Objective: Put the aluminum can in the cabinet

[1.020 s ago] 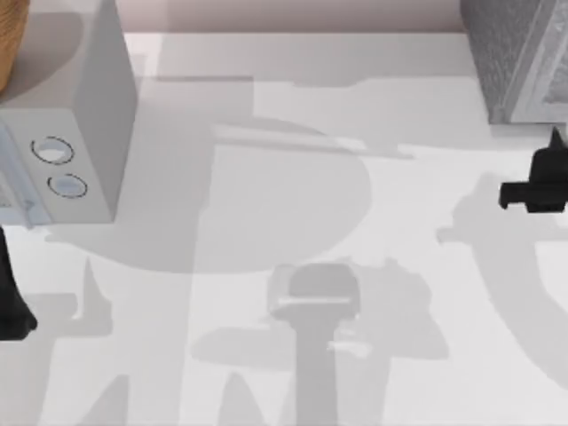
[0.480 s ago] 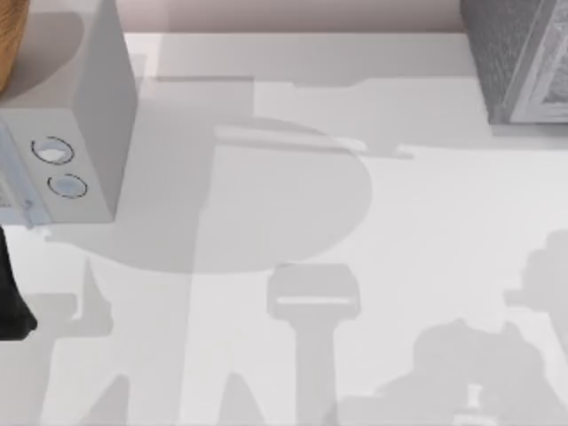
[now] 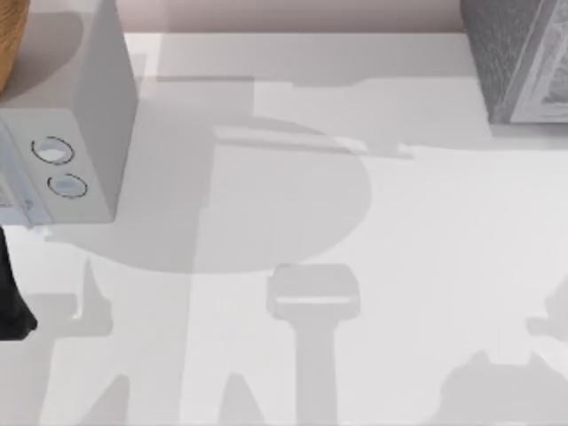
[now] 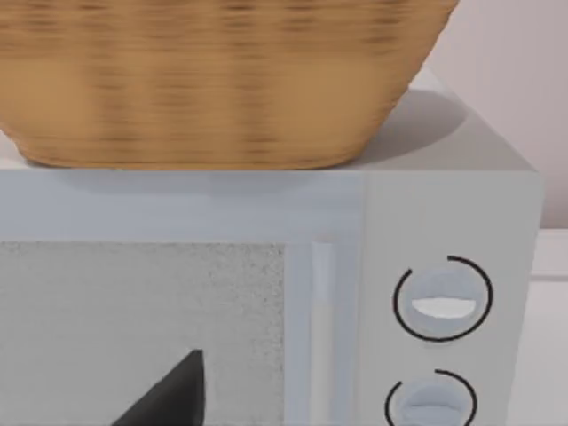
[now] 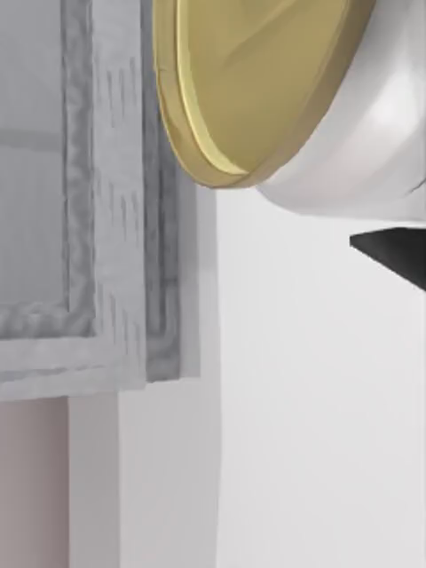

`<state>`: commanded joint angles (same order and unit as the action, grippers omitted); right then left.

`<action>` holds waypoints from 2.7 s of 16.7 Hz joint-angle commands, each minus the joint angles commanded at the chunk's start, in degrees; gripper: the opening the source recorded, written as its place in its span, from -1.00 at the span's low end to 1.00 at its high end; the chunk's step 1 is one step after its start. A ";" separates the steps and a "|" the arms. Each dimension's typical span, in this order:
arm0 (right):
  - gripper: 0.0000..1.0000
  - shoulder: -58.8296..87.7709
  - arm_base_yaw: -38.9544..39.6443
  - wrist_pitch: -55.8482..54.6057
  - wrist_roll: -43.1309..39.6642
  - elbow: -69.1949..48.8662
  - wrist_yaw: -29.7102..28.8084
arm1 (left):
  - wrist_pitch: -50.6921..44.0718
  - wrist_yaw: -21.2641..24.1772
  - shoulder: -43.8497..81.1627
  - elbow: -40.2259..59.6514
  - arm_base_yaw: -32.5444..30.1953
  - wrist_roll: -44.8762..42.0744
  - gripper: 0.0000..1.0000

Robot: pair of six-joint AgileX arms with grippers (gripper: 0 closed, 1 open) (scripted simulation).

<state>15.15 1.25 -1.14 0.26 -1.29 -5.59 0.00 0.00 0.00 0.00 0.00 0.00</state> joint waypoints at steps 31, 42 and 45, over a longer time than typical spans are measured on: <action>-1.00 15.18 3.27 10.60 0.14 -38.72 1.31 | 0.00 0.00 0.00 0.00 0.00 0.00 1.00; -1.00 36.65 6.26 17.81 0.56 -65.67 -1.68 | 0.00 0.00 0.00 0.00 0.00 0.00 1.00; -1.00 42.33 6.90 19.61 0.65 -73.16 -2.67 | 0.00 0.00 0.00 0.00 0.00 0.00 1.00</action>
<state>57.48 8.14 18.46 0.90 -74.46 -8.26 0.00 0.00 0.00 0.00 0.00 0.00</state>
